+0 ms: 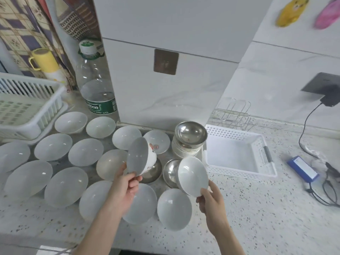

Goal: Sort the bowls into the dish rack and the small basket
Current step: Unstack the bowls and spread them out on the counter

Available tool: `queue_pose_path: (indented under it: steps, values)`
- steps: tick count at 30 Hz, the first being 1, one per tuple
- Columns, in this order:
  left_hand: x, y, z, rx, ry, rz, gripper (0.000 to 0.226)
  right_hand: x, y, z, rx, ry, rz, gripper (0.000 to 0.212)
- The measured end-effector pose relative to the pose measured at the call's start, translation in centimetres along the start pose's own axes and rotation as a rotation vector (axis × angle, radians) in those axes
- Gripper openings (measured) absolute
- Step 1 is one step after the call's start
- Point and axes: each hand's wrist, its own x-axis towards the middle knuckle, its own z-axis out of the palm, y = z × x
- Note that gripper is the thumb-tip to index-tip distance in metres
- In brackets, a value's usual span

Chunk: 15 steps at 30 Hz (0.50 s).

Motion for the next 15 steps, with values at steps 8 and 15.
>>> queue_pose_path:
  steps: [8, 15]
  values:
    - [-2.3, -5.6, 3.3, -0.02, 0.023, -0.025, 0.032, 1.9, 2.5, -7.4, -0.119, 0.158, 0.079, 0.05]
    - [-4.2, -7.9, 3.7, 0.073, 0.047, 0.008, 0.03, 3.6, 2.9, -7.9, -0.231, 0.079, 0.034, 0.048]
